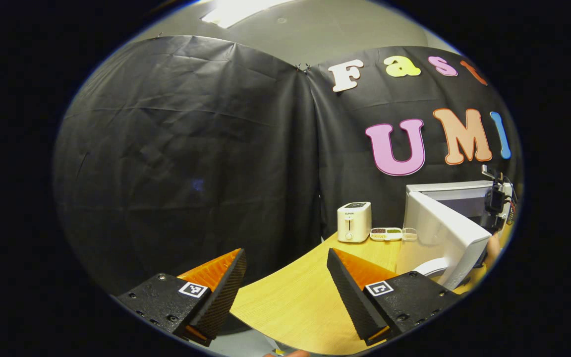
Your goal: Open the microwave oven with the left hand, put the food in, and close the microwave oven.
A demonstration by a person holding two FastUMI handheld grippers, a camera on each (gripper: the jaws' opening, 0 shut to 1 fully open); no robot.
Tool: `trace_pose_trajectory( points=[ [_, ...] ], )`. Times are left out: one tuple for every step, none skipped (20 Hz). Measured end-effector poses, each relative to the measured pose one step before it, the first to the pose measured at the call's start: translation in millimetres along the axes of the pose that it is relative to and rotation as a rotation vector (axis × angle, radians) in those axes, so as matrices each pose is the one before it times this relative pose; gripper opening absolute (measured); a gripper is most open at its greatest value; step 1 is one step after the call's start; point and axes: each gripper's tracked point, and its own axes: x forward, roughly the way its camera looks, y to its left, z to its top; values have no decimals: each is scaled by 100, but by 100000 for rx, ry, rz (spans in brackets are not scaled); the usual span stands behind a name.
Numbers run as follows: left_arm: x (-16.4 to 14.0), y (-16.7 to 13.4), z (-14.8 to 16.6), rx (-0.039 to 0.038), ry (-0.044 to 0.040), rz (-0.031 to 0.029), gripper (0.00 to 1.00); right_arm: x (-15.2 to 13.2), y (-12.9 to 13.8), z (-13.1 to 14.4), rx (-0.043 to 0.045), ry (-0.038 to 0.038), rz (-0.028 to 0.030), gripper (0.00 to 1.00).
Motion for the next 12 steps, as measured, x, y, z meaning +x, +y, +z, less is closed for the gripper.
trace_pose_trajectory(
  points=[
    [103,19,34,101,46,141,100,-529,33,198,-1041,-476,527,87],
    [-39,-12,-100,70,193,24,99,-484,67,282,-740,-770,1125,94],
    [32,-65,6,46,184,-35,100,-693,184,316,-1013,-739,1759,89],
    [70,21,-99,-22,77,56,100,-749,144,427,-1532,-799,2137,91],
    [43,-38,105,-65,27,-43,99,-1083,241,388,-1806,-1228,1911,97],
    [-102,-180,-83,-164,123,-398,99,-967,-62,554,-1908,-1755,958,92],
    [-64,-186,65,-286,108,-628,99,-1079,-304,484,-1834,-1673,615,92],
    [-62,-109,-177,-298,176,-516,99,-1120,-291,560,-1482,-1765,739,98],
    [109,-141,81,-374,260,-396,99,-1033,-456,496,-887,-1687,311,92],
    [-31,-196,-119,-434,466,-496,100,-1219,-504,552,-645,-1887,372,92],
    [-60,-291,-2,-365,200,-726,100,-1251,-642,712,-1007,-1963,436,97],
    [-37,-142,7,-361,-36,-513,100,-1117,-932,769,-1695,-1556,14,97]
  ],
)
